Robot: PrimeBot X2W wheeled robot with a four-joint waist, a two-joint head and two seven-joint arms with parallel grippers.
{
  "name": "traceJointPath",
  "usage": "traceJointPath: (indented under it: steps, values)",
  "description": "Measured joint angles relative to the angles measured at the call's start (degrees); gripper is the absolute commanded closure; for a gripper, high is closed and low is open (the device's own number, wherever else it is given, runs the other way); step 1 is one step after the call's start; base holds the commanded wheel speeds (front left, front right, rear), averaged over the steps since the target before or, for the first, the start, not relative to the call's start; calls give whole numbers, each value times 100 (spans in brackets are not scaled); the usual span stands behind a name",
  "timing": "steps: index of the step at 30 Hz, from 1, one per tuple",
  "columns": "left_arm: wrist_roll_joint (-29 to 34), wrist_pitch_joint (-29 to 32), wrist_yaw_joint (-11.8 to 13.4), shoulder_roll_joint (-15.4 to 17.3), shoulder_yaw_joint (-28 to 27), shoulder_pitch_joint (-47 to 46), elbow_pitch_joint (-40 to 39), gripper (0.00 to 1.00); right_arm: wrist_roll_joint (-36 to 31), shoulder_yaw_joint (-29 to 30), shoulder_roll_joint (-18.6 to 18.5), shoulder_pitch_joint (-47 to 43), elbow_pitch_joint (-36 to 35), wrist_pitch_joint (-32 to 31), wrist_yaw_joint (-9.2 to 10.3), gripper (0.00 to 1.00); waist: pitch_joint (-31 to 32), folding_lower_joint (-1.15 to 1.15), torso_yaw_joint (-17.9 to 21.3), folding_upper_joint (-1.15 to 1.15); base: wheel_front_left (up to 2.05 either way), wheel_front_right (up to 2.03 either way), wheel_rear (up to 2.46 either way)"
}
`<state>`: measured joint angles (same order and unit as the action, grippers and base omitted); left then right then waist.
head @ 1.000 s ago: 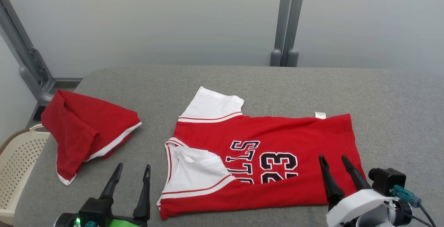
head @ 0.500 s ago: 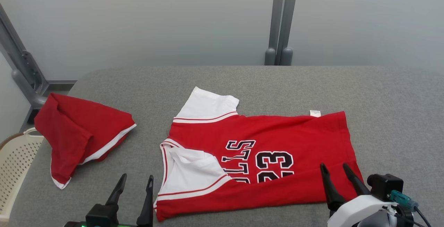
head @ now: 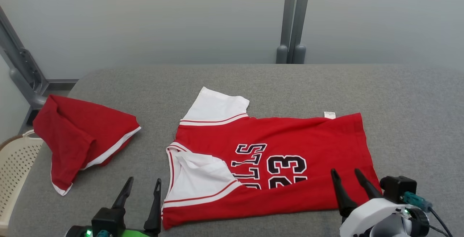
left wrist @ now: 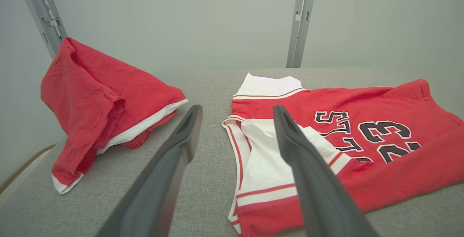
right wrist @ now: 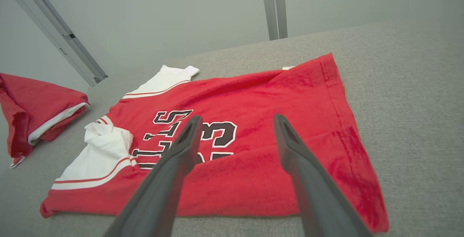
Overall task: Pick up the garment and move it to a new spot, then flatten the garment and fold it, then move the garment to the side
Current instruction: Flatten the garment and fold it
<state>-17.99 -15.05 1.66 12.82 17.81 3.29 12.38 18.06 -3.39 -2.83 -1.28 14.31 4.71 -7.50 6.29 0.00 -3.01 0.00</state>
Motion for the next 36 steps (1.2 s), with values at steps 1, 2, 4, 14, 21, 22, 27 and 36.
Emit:
traceJointPath:
  steps: [1, 2, 4, 14, 21, 22, 27, 36]
  values:
    - [2, 0, -46, -15, 3, -48, 40, 0, 1, -12, 0, 28, 9, -108, 0, 0, -10, 0, 0, 0, 0, 0, 0]
    - [-5, 0, -107, -32, 22, -109, 93, 0, -7, -56, -2, 69, 38, -314, 0, 0, -23, 0, 3, 0, 0, 0, 0]
    - [-36, 137, -192, -42, 73, -255, 212, 0, -107, -135, 4, 171, 85, -799, 0, 0, -52, 0, 20, 0, 0, 0, 0]
    - [-170, 1617, -514, -70, 235, -2269, 1120, 0, -402, -109, -9, 1444, -291, -3691, 0, 0, -409, 0, 168, 0, 0, 0, 0]
    - [-160, 2323, -611, -20, 234, -3894, 1729, 0, -766, 90, -37, 2620, -524, -5091, 0, 0, -1020, 0, 370, 0, 0, 0, 0]
    - [-159, 2443, -611, 2, 222, -4089, 1859, 0, -810, 110, -38, 2777, -548, -5196, 1, 0, -1127, 0, 402, 0, 0, 0, 0]
    - [-67, 2982, -658, 126, 288, -5065, 2460, 0, -970, 229, -27, 3431, -664, -5515, 0, 0, -1701, 0, 580, 0, 0, 0, 0]
    - [222, 3316, -644, 246, 530, -6222, 3309, 0, -1236, 561, -20, 4129, -784, -5497, 1, 0, -2762, 2, 891, 0, 0, 0, 0]
